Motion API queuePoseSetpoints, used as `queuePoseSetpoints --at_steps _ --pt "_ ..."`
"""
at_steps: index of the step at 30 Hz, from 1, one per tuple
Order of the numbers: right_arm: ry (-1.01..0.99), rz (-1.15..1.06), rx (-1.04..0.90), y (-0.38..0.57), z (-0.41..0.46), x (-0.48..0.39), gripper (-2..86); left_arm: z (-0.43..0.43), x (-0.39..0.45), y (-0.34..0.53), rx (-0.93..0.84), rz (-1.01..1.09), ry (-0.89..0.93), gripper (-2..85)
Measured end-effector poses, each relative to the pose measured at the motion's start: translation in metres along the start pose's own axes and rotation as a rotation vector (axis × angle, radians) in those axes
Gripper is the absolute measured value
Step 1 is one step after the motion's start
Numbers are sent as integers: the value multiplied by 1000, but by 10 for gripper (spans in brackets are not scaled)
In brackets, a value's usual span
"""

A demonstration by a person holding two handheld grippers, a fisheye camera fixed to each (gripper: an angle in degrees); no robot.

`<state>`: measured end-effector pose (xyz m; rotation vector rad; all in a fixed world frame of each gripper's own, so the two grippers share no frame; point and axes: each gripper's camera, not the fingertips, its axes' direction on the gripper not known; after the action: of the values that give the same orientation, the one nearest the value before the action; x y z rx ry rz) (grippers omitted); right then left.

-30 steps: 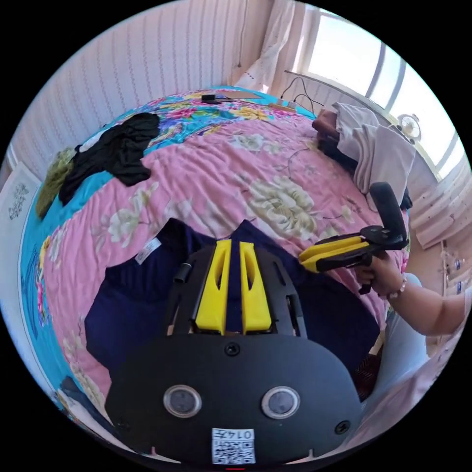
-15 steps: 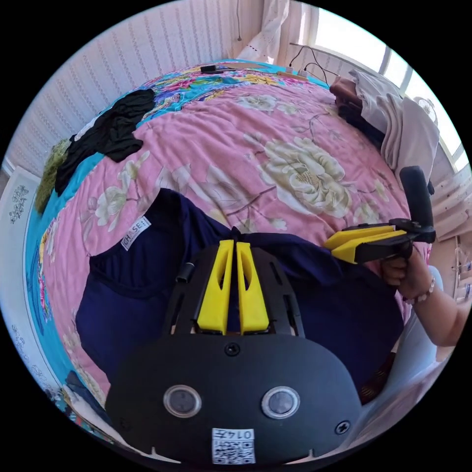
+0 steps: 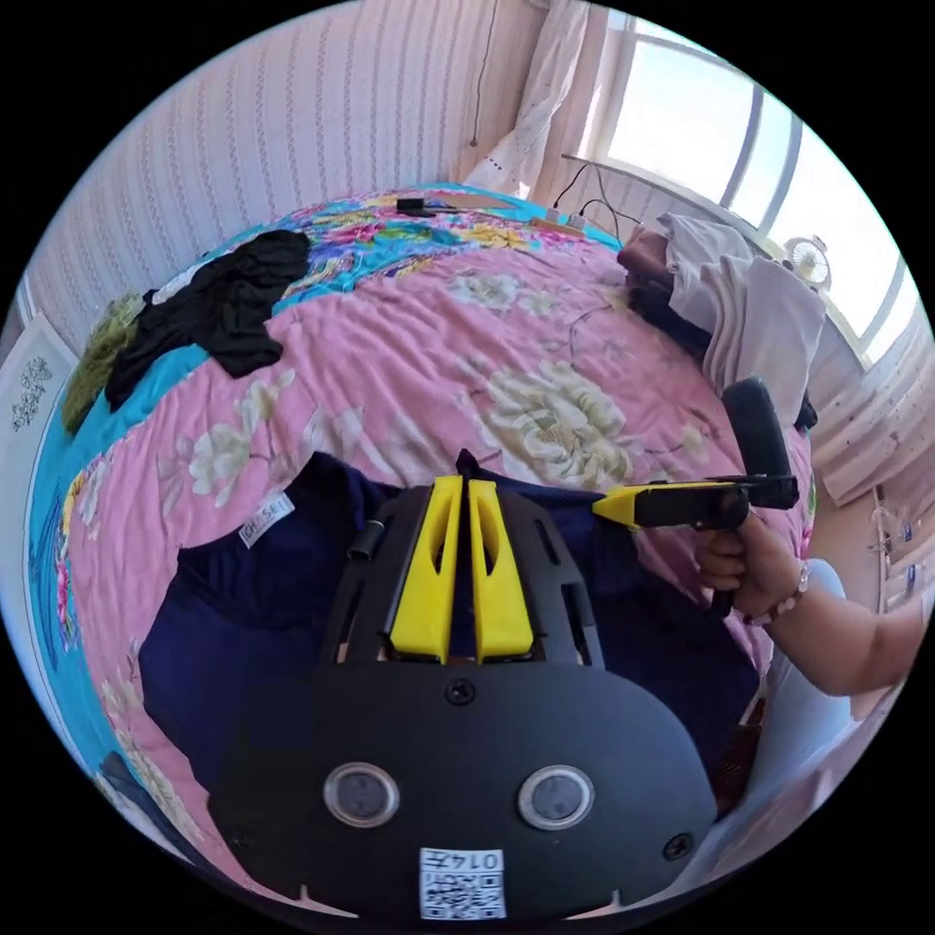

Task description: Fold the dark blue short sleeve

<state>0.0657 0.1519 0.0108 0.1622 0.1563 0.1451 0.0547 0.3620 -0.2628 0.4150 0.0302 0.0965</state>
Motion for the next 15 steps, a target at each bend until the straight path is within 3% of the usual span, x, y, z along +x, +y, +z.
queuePoseSetpoints --at_steps 4,9,11,15 --pt "9 -38 161 12 -69 -7 2 10 38 -45 39 90 61 -10" --pt "163 -53 157 12 -122 -7 6 57 87 -94 5 197 0 -10" --pt "186 -40 196 15 -136 2 18 78 87 -99 -68 195 -81 -10" --pt "221 36 141 20 -135 23 65 90 71 -94 -123 148 -75 -10"
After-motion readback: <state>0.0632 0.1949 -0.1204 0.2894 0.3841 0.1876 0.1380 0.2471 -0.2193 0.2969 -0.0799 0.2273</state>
